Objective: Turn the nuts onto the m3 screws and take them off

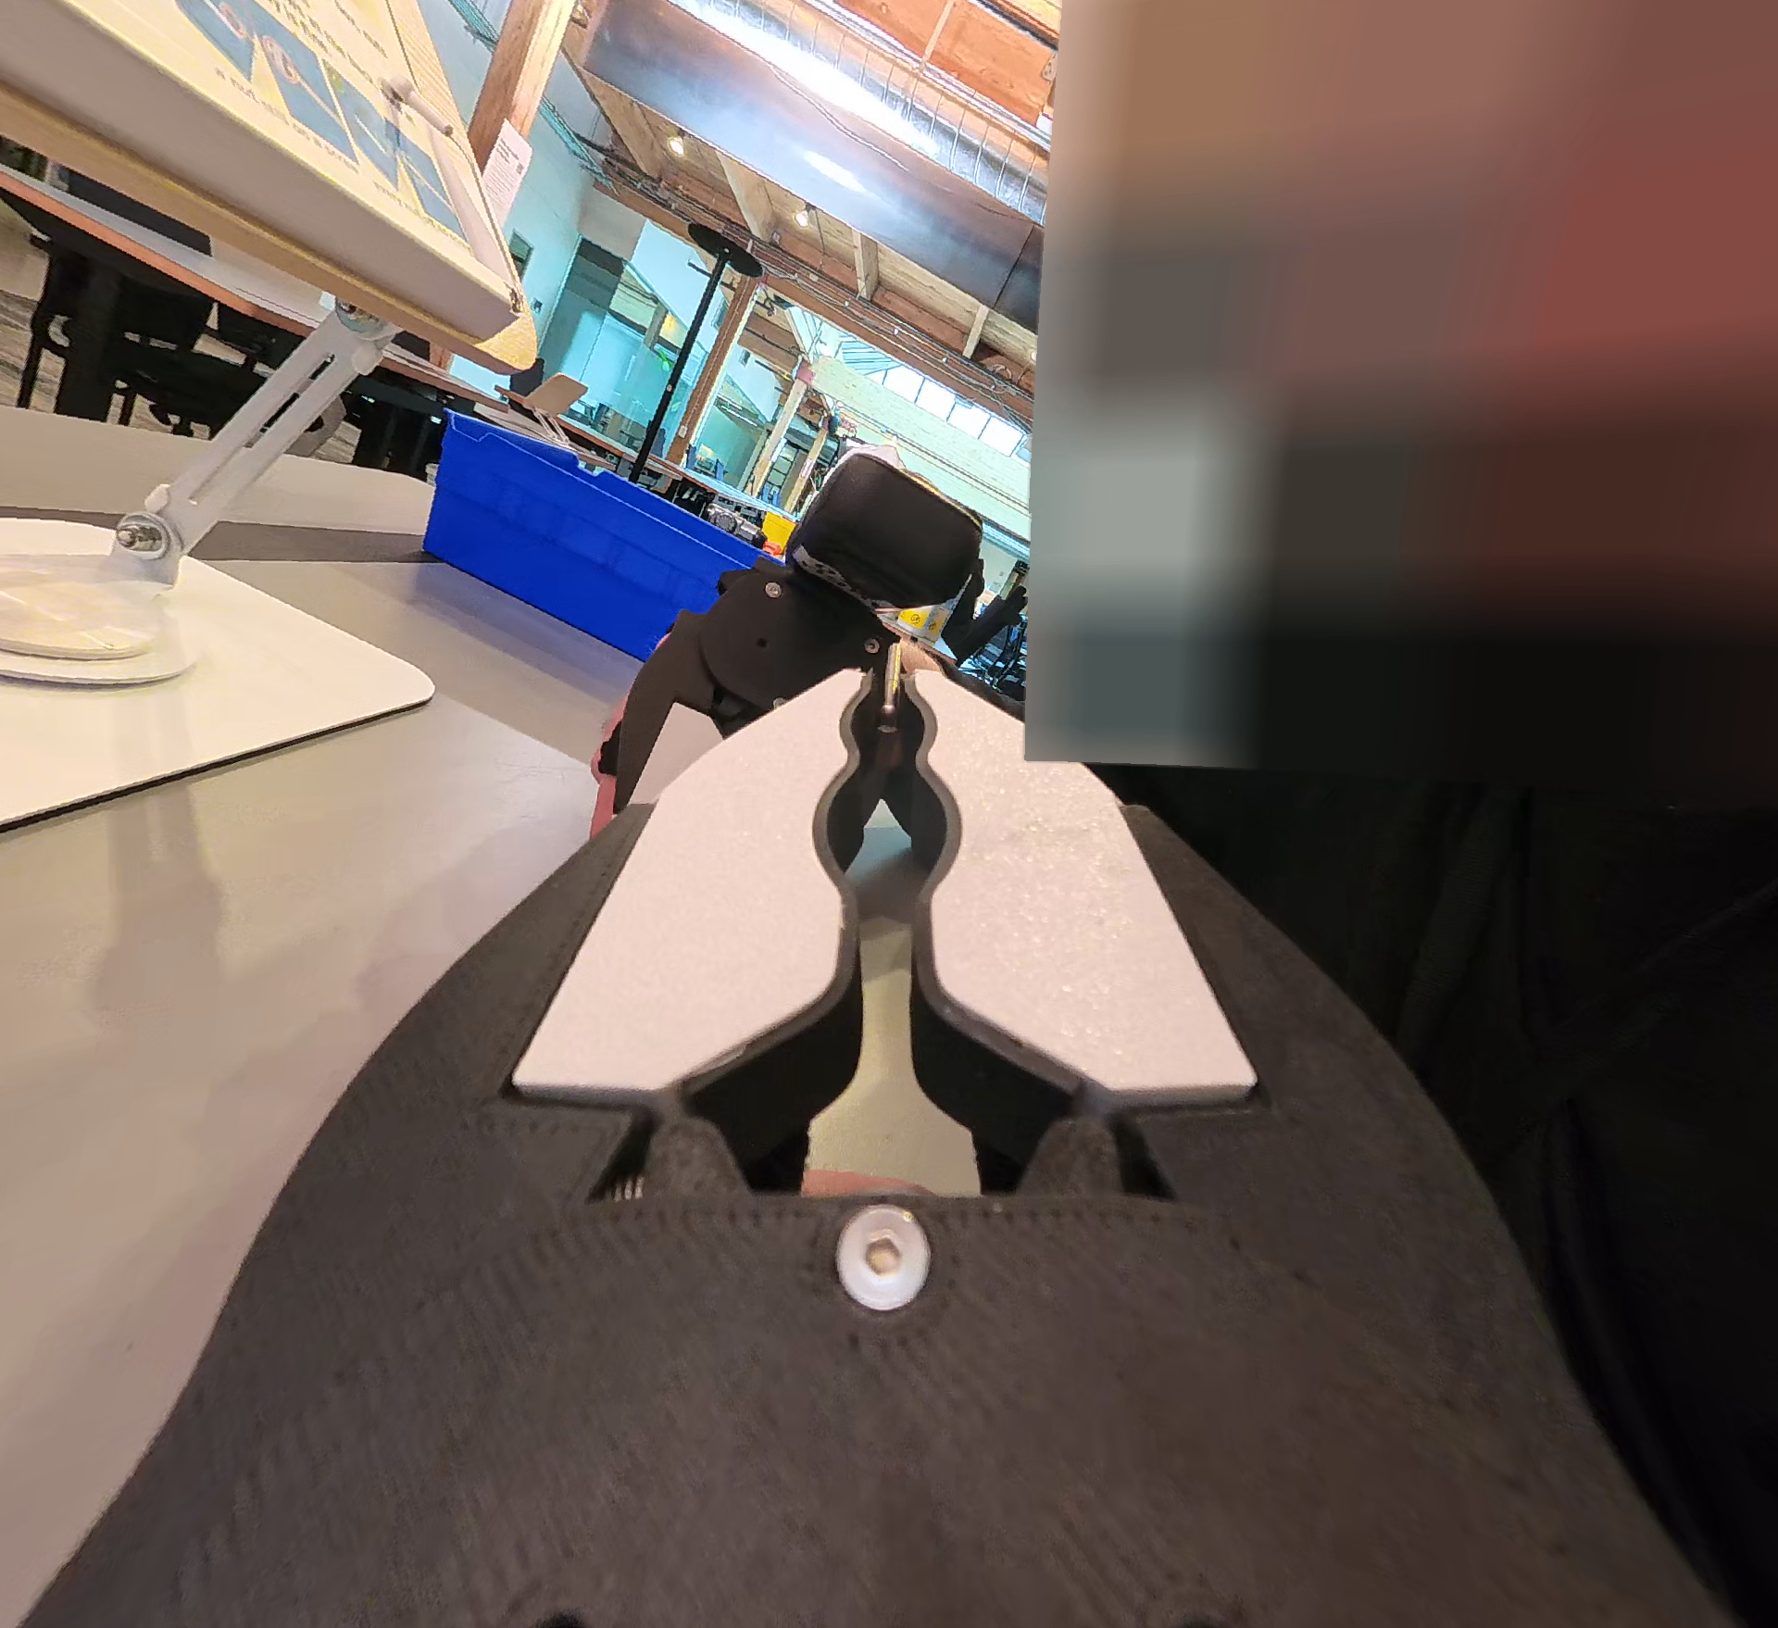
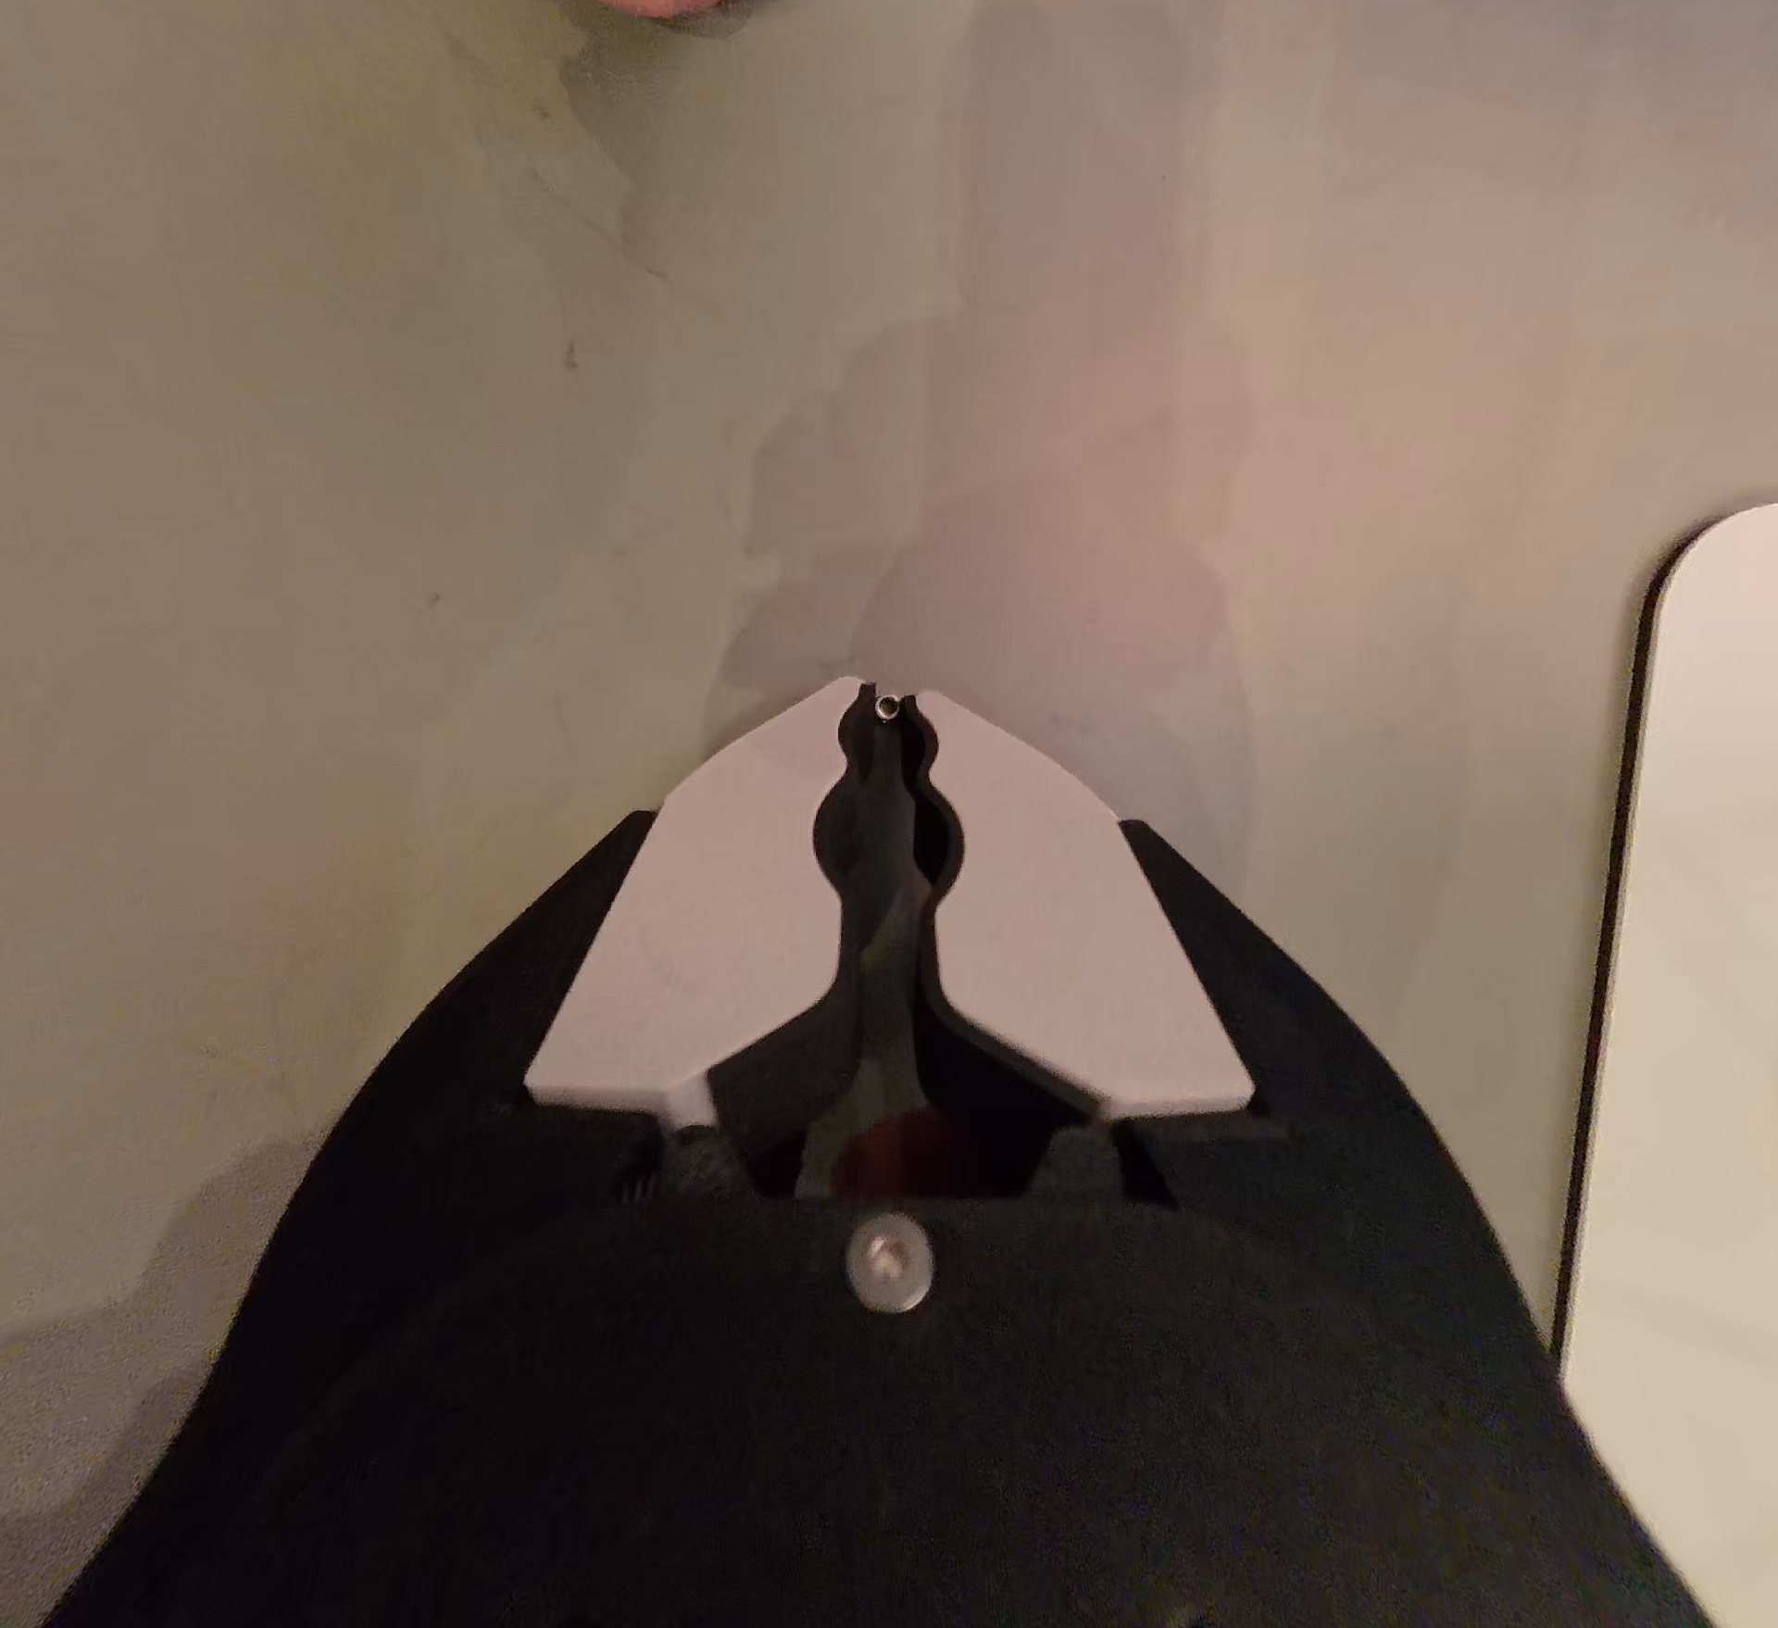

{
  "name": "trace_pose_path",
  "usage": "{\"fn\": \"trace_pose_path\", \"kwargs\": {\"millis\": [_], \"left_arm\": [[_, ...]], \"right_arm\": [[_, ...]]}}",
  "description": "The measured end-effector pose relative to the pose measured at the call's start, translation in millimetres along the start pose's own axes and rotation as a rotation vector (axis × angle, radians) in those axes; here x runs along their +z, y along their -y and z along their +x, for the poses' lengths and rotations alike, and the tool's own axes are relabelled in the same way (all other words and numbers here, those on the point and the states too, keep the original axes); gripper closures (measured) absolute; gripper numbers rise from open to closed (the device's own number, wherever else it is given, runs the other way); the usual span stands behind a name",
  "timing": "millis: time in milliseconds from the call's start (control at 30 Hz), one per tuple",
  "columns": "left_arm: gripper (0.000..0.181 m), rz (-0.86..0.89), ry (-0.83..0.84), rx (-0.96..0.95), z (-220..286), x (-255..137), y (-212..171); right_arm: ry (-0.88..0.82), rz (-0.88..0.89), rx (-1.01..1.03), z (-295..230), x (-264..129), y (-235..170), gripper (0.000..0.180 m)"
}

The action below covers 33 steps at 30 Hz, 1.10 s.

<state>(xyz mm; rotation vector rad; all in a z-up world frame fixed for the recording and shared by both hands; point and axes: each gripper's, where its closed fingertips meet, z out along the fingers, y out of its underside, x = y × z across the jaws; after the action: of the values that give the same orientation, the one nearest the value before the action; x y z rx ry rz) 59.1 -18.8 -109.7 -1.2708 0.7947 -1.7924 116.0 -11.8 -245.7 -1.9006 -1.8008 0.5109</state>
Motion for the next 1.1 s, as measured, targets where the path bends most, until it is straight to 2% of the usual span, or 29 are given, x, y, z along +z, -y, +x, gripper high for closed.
{"fn": "trace_pose_path", "kwargs": {"millis": [567,1100], "left_arm": [[0.177,0.001,0.006,-0.001,-1,-1,1],[0.177,0.035,-0.029,-0.067,1,2,0]], "right_arm": [[-0.029,0.090,-0.007,-1,-2,5,0.175],[-0.135,0.354,-0.116,-4,-52,57,0.175]]}}
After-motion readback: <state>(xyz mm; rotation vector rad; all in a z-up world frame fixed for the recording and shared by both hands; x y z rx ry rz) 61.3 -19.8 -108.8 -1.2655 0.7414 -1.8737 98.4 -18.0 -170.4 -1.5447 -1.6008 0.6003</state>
